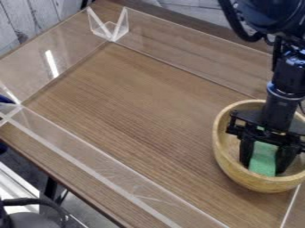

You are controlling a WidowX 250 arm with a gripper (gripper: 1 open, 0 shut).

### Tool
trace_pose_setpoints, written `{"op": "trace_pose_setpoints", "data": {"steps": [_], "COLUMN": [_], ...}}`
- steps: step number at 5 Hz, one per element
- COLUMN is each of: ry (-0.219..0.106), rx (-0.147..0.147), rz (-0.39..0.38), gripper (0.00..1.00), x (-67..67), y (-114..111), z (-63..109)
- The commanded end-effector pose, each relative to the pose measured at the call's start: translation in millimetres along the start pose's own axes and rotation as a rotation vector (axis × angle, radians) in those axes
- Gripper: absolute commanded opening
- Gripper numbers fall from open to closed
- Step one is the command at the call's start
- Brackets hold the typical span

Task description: Put the green block in the brown bowl

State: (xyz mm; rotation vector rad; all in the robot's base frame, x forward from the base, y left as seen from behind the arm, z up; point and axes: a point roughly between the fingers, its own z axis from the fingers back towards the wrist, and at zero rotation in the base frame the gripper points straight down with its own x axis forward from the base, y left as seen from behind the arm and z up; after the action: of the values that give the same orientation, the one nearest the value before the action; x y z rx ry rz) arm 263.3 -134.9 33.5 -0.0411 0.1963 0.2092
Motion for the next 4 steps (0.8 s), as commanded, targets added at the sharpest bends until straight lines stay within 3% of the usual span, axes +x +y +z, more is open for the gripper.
{"op": "trace_pose_setpoints", "data": {"steps": [1,4], "ry": [-0.035,-0.034], "rx": [-0.033,-0.043], "rz": [-0.015,-0.025], "gripper": [0.00,0.00], "x": [7.0,10.4], "y": [-6.8,-6.0], "z": [11.9,18.3]}}
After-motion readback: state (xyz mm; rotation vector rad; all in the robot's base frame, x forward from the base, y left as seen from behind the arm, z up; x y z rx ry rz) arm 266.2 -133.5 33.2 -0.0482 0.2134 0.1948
